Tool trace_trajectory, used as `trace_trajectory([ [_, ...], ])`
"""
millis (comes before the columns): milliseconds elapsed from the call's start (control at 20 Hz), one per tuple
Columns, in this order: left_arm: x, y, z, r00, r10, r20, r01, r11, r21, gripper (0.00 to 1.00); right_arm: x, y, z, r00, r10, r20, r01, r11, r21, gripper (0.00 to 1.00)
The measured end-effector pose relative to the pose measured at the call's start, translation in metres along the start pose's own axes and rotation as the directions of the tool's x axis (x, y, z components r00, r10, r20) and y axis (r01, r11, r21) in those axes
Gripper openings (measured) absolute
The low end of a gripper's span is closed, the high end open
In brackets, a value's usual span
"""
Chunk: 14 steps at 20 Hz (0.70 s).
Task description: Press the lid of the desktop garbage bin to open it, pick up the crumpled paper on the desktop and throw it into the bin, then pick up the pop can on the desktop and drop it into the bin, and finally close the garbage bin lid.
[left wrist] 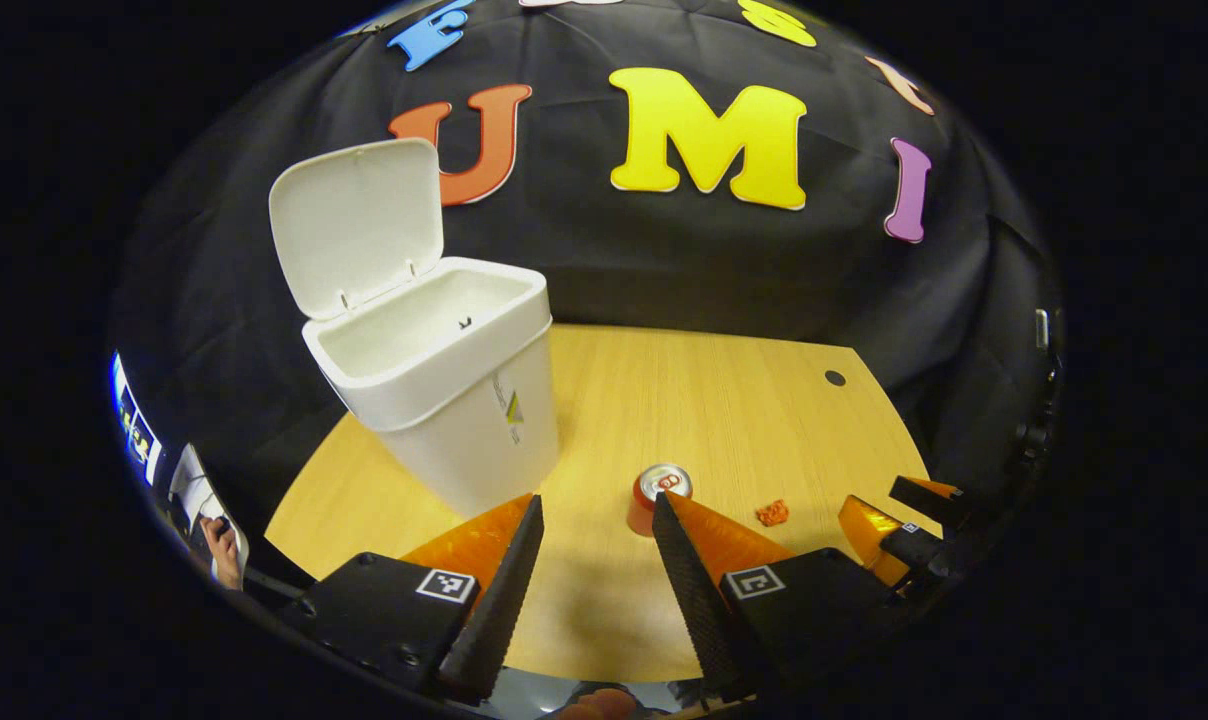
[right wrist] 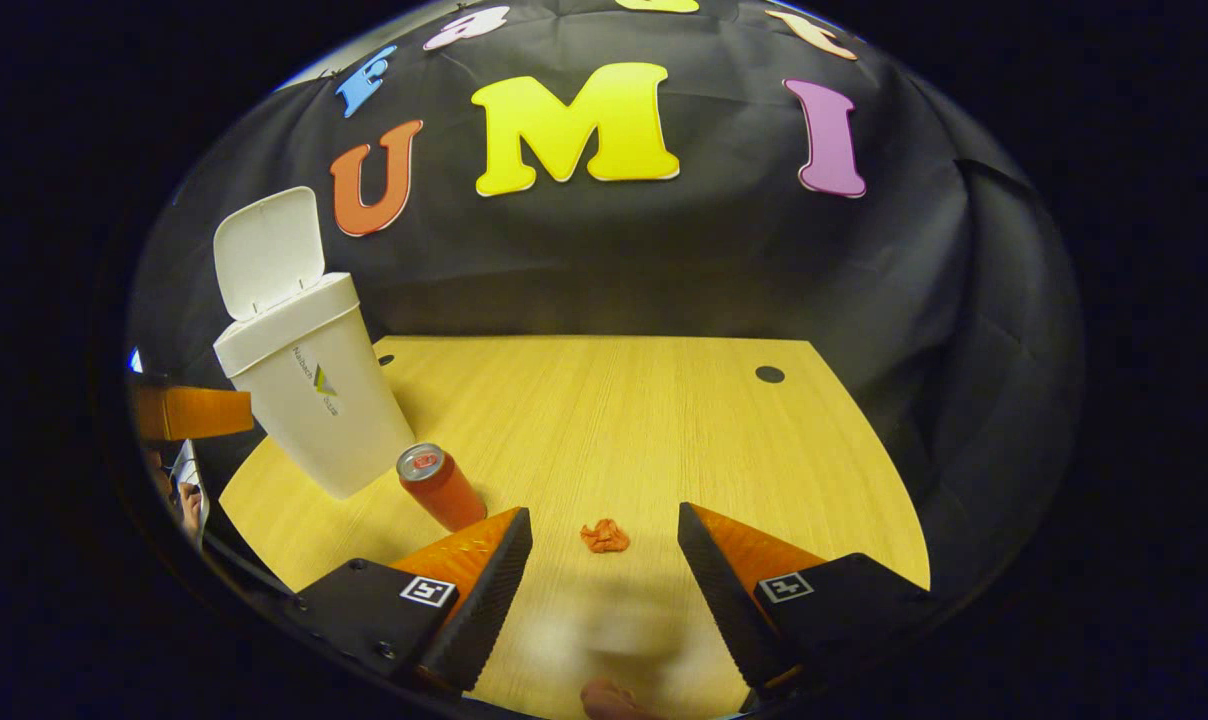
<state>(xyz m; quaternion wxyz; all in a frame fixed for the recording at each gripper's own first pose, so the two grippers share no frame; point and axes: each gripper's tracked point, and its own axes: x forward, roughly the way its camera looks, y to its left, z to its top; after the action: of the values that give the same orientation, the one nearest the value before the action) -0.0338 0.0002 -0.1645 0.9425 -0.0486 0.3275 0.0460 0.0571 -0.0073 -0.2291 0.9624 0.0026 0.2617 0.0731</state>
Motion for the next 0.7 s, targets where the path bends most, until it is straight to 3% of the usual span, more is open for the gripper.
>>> trace_trajectory([
  [150, 0.001, -0.004, -0.021, 0.999, -0.003, -0.034, 0.003, 1.000, -0.003, 0.81, 0.029, -0.001, -0.024, 0.998, -0.004, -0.064, 0.004, 1.000, 0.002, 0.92],
  [400, 0.000, -0.018, -0.062, 0.995, -0.018, -0.103, 0.026, 0.997, 0.072, 0.81, 0.081, -0.008, -0.052, 0.985, -0.034, -0.167, 0.040, 0.999, 0.030, 0.94],
  [500, 0.001, -0.027, -0.073, 0.993, -0.033, -0.117, 0.045, 0.994, 0.099, 0.81, 0.099, -0.020, -0.069, 0.967, -0.097, -0.236, 0.098, 0.995, -0.007, 0.94],
  [700, 0.003, -0.037, -0.089, 0.988, -0.067, -0.140, 0.085, 0.988, 0.131, 0.81, 0.123, -0.012, -0.082, 0.942, -0.080, -0.325, 0.068, 0.996, -0.050, 0.92],
])
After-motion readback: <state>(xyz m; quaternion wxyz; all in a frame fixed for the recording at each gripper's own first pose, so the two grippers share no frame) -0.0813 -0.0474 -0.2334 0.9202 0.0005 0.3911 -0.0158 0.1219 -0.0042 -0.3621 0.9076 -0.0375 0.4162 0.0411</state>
